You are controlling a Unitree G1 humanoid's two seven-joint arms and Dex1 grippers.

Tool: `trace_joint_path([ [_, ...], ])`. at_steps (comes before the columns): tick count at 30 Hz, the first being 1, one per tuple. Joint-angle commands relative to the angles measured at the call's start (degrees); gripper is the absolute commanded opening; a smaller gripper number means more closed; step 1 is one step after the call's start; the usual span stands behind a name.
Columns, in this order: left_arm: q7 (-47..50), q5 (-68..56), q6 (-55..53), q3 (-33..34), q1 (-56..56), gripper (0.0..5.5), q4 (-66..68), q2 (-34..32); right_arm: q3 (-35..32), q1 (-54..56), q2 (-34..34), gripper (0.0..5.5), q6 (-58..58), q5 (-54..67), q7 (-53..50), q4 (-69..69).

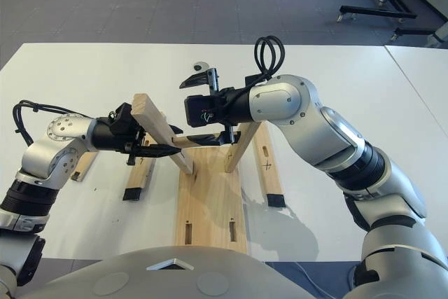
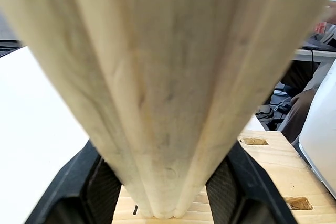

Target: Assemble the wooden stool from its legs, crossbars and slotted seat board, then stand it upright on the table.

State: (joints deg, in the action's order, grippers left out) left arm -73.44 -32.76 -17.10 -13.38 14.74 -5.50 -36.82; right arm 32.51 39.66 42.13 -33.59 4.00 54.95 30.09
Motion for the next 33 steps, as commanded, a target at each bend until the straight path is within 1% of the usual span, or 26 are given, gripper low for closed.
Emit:
trace_joint_path([
  [1, -0.4, 7.0, -2.3, -8.3, -2.0, 2.02, -0.2, 0.5, 8.9, -8.9, 2.6, 5.36, -4.5, -0.6, 5.9, -5.5],
  [5, -0.7, 7.0, -2.5, -8.4, -1.6, 2.02, 0.5, -0.1, 8.8, -8.6, 2.6, 5.36, -4.1, -0.9, 5.4, -5.3],
  [7, -0.8, 6.8, -2.6, -8.4, -1.7, 2.02, 0.8, -0.4, 7.6, -8.7, 2.3, 5.36, -3.7, -0.6, 4.6, -4.9],
  [9, -0.9, 6.6, -2.4, -8.2, -1.8, 2.02, 1.1, -0.8, 2.9, -9.0, 1.5, 5.36, -4.2, 2.8, 3.5, -3.0],
  [13, -0.9, 5.9, -2.7, -7.6, -2.1, 2.02, 0.9, -1.7, -10.9, -10.3, 0.3, 5.36, -7.8, 13.2, 2.3, 2.8],
  [16, -0.7, 5.4, -2.9, -7.3, -2.5, 2.02, 0.4, -2.2, -19.9, -10.1, -0.6, 5.36, -10.9, 20.3, 1.2, 5.5],
  [19, -0.7, 5.0, -3.3, -7.1, -2.7, 2.02, 0.1, -2.7, -24.9, -9.4, -0.7, 5.36, -12.4, 23.9, -0.5, 6.3],
  [25, -1.0, 4.8, -3.6, -7.0, -1.8, 2.02, 0.6, -2.9, -30.9, -6.6, -2.0, 5.36, -13.5, 29.6, -3.6, 7.1],
  [28, -1.2, 4.7, -3.5, -6.9, -1.8, 2.02, 0.7, -3.1, -39.3, -4.8, -1.5, 5.36, -12.8, 33.8, -5.1, 3.4],
  [30, -1.3, 4.6, -3.4, -6.7, -2.0, 2.02, 0.5, -3.3, -46.1, -4.5, -1.5, 5.36, -12.0, 37.8, -5.9, 0.5],
  [33, -1.3, 4.1, -3.6, -6.4, -2.3, 2.02, -0.3, -3.7, -58.3, -7.3, -0.2, 5.36, -11.5, 44.7, -4.6, -6.9],
])
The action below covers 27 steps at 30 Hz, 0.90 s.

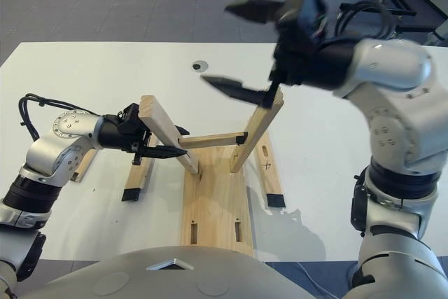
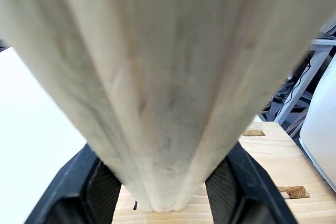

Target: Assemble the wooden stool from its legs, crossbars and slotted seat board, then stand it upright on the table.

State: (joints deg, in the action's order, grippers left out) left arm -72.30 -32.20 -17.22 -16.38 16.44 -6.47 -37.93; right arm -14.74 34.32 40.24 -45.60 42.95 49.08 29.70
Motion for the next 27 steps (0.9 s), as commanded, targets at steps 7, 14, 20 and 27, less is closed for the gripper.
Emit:
trace_joint_path([
  [7, -2.8, 2.4, -4.4, -3.0, -4.4, 2.02, -0.4, -3.8, -23.5, -20.6, 11.2, 5.36, 8.5, -0.7, 14.1, -32.4],
  [14, -3.2, 4.6, -2.3, -4.5, -5.1, 2.02, -0.9, -5.0, -10.8, -24.4, 7.6, 5.36, 12.3, -3.9, 17.6, -29.7],
  [20, -3.9, 5.1, -2.0, -5.2, -3.4, 2.02, 0.5, -4.8, -4.5, -24.2, 4.6, 5.36, 11.8, -2.9, 16.8, -24.6],
  [27, -4.8, 4.2, -2.9, -5.9, -1.3, 2.02, 0.3, -5.1, -1.3, -20.7, 1.9, 5.36, 5.8, 3.4, 14.6, -20.4],
])
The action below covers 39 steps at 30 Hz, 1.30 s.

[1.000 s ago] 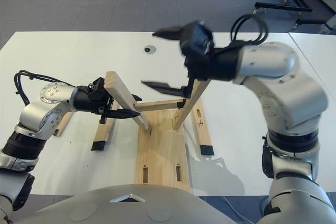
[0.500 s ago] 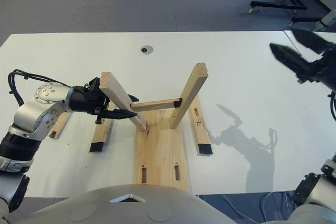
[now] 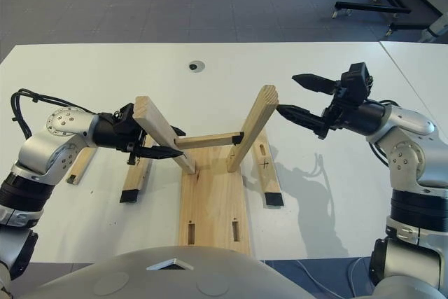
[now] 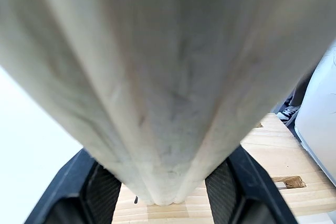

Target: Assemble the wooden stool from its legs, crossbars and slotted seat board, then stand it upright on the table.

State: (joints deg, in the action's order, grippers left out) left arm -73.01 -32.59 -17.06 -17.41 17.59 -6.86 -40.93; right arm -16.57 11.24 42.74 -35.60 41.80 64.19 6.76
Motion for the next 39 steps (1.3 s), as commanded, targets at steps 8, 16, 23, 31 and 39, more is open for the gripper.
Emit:
trace_joint_path([
  [8, -4.9, 3.7, -4.5, -5.1, -1.2, 2.02, 0.3, -2.7, 1.6, 2.8, -0.7, 5.36, -10.2, 9.7, -0.8, 5.2],
  [16, -5.5, 3.4, -5.4, -6.1, -0.1, 2.02, -0.4, -2.5, 5.3, 4.4, -2.5, 5.36, -11.4, 9.0, -1.9, 7.0],
  [23, -4.7, 5.8, -4.3, -8.0, -0.2, 2.02, -0.6, -2.4, 7.7, 4.5, -3.6, 5.36, -10.8, 8.1, -2.9, 8.2],
  [31, -1.6, 7.5, -0.1, -6.9, -1.4, 2.02, 0.3, -1.7, 7.6, 4.4, -4.0, 5.36, -9.1, 7.1, -3.6, 8.6],
  [39, -3.1, 5.7, -2.8, -7.7, -0.9, 2.02, 0.0, -2.3, 7.9, 4.7, -4.4, 5.36, -8.2, 6.3, -3.8, 8.5],
])
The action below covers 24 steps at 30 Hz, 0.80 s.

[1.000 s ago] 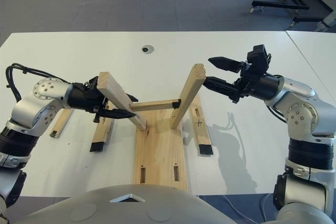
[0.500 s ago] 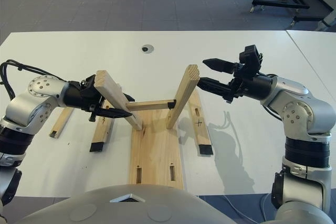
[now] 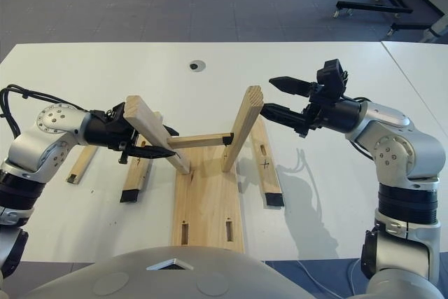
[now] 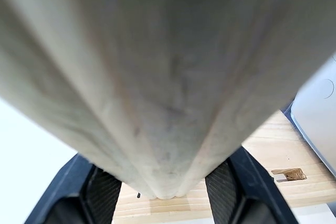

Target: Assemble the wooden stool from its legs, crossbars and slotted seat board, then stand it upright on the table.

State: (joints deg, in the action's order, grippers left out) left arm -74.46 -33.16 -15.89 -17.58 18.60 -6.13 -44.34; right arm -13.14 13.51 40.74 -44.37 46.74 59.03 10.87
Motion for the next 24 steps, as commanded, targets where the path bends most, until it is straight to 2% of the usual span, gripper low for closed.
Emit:
trace_joint_path([
  [1, -1.4, 6.4, -3.9, -7.3, -1.9, 2.3, -0.7, 1.1, 4.4, 2.4, -2.4, 5.36, 0.7, 1.2, 1.3, 4.4],
  [13, -1.6, 8.7, -1.0, -1.7, -0.7, 4.17, 1.0, 3.0, 3.4, 0.9, -2.4, 5.36, 2.3, 0.6, 0.9, 4.3],
  [20, 0.4, 7.8, 2.3, 5.7, -3.0, 4.31, 2.1, 4.5, -6.7, -3.7, 0.9, 5.36, 2.0, 4.8, 1.2, 5.8],
  [24, 0.5, 7.3, 2.4, 7.6, -5.1, 4.31, 0.8, 4.2, -9.9, -6.4, 2.8, 5.36, 2.2, 5.8, 2.0, 5.8],
])
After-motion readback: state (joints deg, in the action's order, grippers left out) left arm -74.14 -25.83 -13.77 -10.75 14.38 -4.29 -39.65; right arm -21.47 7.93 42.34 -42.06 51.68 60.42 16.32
